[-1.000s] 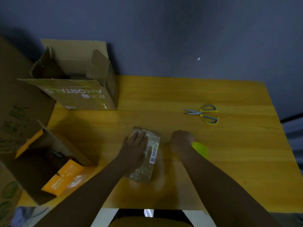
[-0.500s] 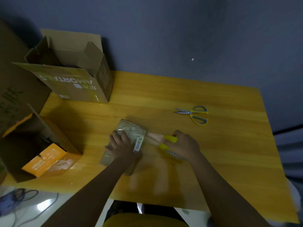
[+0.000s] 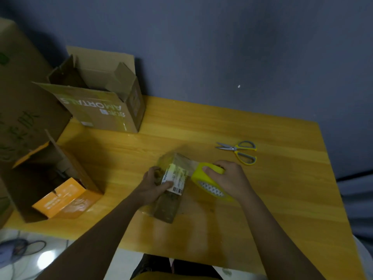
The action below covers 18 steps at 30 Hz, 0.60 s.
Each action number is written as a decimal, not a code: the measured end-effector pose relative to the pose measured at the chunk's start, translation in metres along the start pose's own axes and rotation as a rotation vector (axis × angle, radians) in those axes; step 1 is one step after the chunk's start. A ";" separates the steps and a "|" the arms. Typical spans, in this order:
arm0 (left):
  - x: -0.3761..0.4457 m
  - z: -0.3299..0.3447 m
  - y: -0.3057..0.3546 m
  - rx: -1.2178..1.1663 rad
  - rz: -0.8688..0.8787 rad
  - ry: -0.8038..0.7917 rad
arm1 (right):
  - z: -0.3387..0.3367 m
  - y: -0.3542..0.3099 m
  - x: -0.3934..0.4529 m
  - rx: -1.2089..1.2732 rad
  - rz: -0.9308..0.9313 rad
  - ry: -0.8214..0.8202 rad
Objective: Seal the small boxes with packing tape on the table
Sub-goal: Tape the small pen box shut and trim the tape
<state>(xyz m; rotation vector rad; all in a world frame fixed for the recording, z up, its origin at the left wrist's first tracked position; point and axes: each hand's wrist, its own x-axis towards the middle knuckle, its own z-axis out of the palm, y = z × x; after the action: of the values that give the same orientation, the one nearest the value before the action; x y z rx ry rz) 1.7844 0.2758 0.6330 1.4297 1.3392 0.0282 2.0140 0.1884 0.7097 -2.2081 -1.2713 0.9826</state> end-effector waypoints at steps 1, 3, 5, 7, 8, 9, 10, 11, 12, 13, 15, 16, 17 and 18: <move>-0.001 -0.001 -0.001 -0.048 0.008 -0.019 | 0.002 -0.006 0.002 -0.011 -0.016 -0.005; -0.004 -0.004 -0.003 -0.085 0.029 -0.062 | 0.006 -0.017 0.005 -0.034 -0.034 -0.016; -0.007 -0.013 -0.003 -0.053 0.035 -0.129 | 0.011 -0.024 0.008 -0.049 -0.036 -0.027; -0.008 -0.028 -0.003 0.045 0.057 -0.149 | 0.017 -0.030 0.009 -0.072 -0.042 -0.035; -0.008 -0.036 -0.001 0.124 0.086 -0.137 | 0.019 -0.033 0.009 -0.081 -0.048 -0.035; -0.007 -0.044 0.001 0.213 0.148 -0.110 | 0.021 -0.036 0.009 -0.088 -0.052 -0.034; -0.007 -0.051 0.005 0.316 0.227 -0.085 | 0.022 -0.039 0.010 -0.093 -0.054 -0.034; -0.006 -0.057 0.010 0.418 0.307 -0.073 | 0.024 -0.043 0.010 -0.093 -0.052 -0.036; -0.003 -0.063 0.016 0.512 0.369 -0.077 | 0.025 -0.046 0.011 -0.089 -0.044 -0.038; 0.001 -0.068 0.023 0.601 0.423 -0.093 | 0.025 -0.049 0.011 -0.085 -0.032 -0.038; 0.011 -0.072 0.036 0.782 0.502 -0.146 | 0.027 -0.053 0.012 -0.086 -0.009 -0.030; 0.016 -0.072 0.043 0.857 0.527 -0.182 | 0.028 -0.055 0.012 -0.096 -0.001 -0.027; 0.020 -0.071 0.049 0.911 0.534 -0.224 | 0.030 -0.056 0.013 -0.111 0.007 -0.028; 0.023 -0.068 0.055 0.947 0.530 -0.271 | 0.031 -0.056 0.013 -0.121 0.015 -0.026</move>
<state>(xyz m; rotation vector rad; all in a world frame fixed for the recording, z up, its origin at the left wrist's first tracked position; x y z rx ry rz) 1.7856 0.3519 0.6820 2.4466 0.7078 -0.4918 1.9627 0.2274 0.7202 -2.3057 -1.3610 0.9662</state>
